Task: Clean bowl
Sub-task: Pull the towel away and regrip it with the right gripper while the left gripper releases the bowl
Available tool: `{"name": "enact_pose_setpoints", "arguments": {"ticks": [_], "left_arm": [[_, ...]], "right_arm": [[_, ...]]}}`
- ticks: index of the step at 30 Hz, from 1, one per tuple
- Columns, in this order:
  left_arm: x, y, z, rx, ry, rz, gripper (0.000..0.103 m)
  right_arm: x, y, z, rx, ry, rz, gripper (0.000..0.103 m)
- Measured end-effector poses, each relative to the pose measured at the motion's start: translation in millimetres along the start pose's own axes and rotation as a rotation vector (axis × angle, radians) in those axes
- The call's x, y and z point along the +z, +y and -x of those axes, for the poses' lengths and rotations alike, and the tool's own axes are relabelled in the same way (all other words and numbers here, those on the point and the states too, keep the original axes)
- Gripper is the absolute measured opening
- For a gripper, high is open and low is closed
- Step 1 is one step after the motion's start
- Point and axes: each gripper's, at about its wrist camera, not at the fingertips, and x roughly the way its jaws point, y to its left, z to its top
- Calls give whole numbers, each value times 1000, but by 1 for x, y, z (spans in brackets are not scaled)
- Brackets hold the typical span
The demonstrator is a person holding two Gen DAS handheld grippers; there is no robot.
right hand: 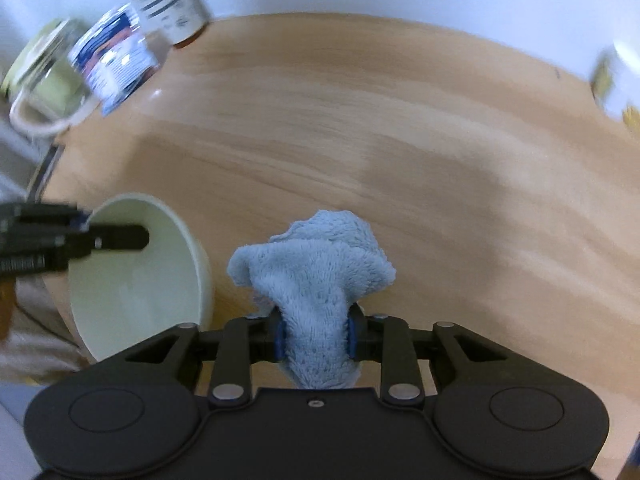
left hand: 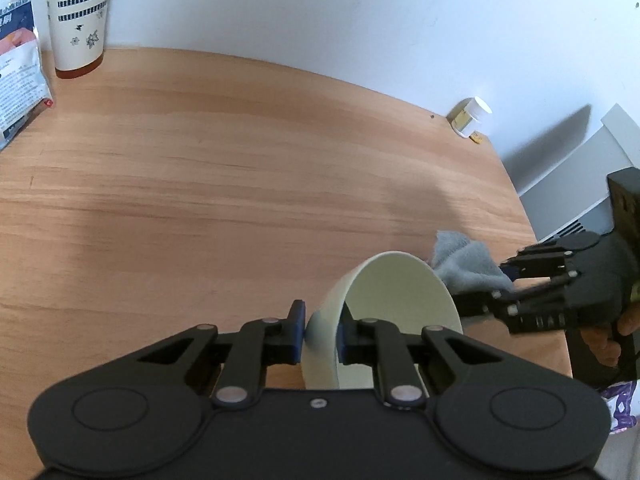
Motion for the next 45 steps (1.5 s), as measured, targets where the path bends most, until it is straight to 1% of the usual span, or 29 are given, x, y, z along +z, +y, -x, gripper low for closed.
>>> {"name": "enact_pose_setpoints", "arguments": {"ticks": [2,4,5,6,7,10,13,16,17,19,21,22,23,24,26,27,29,30,31,32,33,35,36,37,39,41,42,44,45], "left_arm": [[2,2,-1,0,13,-7,14],[3,4,-3,1,26,-20,14],[4,4,-3,1,31,-27,14],[4,5,-4,1,37,-34,14],[5,4,-4,3,44,-45,14],[5,3,-6,13,69,-81,15],[5,4,-6,20,91,-107,15],[7,4,-5,13,103,-131,15],[8,4,-4,12,106,-140,15],[10,3,-3,6,108,-156,19],[12,3,-4,10,119,-167,32],[13,2,-7,8,145,-182,36],[14,1,-9,10,165,-194,37],[14,1,-10,14,169,-197,37],[17,0,-10,13,173,-207,38],[18,-1,-10,12,176,-212,42],[21,-5,-9,4,169,-249,47],[22,-6,-8,8,163,-261,54],[24,-8,-8,25,158,-278,59],[26,-8,-9,36,160,-284,65],[27,-8,-11,47,163,-289,67],[30,-8,-13,41,176,-313,70],[31,-9,-15,16,195,-328,71],[32,-11,-18,15,211,-349,71],[33,-16,-24,24,233,-396,73],[35,-20,-29,32,247,-450,73],[36,-21,-30,30,254,-461,73],[42,-20,-37,-12,298,-453,71],[45,-20,-39,-28,309,-455,69]], "right_arm": [[-4,10,4,-63,-11,126,46],[-7,17,8,-112,-23,218,62],[-9,21,10,-144,-32,272,65],[-10,23,12,-159,-36,304,72],[-11,24,13,-167,-41,333,75],[-12,30,23,-185,-66,440,75],[-11,31,33,-162,-87,510,76],[-13,33,36,-124,-61,571,76],[-14,34,33,-128,-35,603,76],[-17,34,29,-168,-12,624,76],[-19,25,26,-197,-4,595,76],[-19,19,26,-193,-7,564,76],[-17,13,24,-184,-12,514,76],[-16,10,23,-180,-13,486,76],[-15,7,18,-186,-10,477,76],[-15,7,15,-198,-11,480,73],[-12,3,9,-201,-9,467,64],[-11,3,8,-199,-8,459,56],[-10,3,6,-200,-11,451,49],[-9,2,5,-201,-15,443,46],[-9,2,3,-202,-16,438,42],[-9,3,-2,-200,-17,422,40],[-9,4,-5,-199,-19,418,36],[-10,5,-6,-198,-22,407,32],[-9,6,-8,-192,-29,368,29],[-5,0,-7,-157,-36,272,26],[-3,-4,-5,-136,-43,224,26],[-1,-17,3,-69,-56,80,26],[-1,-22,5,-44,-62,28,25]]}}
